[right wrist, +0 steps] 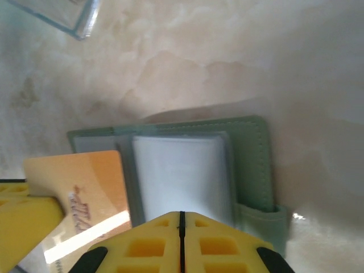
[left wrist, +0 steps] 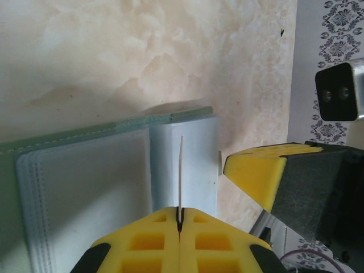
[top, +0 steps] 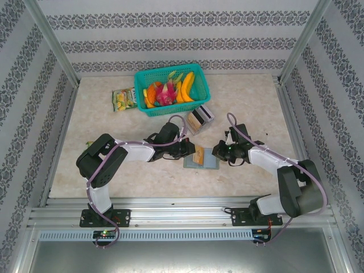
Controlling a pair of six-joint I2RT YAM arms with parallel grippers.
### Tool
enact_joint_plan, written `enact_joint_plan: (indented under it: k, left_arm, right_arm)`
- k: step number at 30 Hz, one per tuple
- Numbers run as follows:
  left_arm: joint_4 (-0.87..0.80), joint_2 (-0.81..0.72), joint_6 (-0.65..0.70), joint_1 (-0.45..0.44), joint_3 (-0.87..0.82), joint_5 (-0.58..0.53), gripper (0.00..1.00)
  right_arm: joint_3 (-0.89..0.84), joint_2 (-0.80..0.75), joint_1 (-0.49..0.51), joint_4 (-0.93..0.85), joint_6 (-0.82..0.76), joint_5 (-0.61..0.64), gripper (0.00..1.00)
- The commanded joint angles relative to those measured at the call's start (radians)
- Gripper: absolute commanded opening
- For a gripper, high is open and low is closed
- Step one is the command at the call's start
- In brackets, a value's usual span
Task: Put the credit cards into the card holder
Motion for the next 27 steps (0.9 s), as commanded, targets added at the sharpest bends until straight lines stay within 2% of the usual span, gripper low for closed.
enact_joint_plan:
  k: [1,16,27]
  left_arm:
    - [-0.004,0.002,0.069,-0.012,-0.008,-0.027,0.00]
    - [0.111,0.086,0.026,-0.037,-0.025,-0.043,0.00]
    - [0.202,0.131,-0.007,-0.051,-0.020,-0.012,0.00]
  right_arm:
    - [0.018,0.015,0.007,-0.017,-0.039,0.035,0.08]
    - [0.003,0.064,0.009,-0.036,-0.062,0.092,0.09]
    - [-0.004,0.077,0.012,-0.061,-0.075,0.131,0.09]
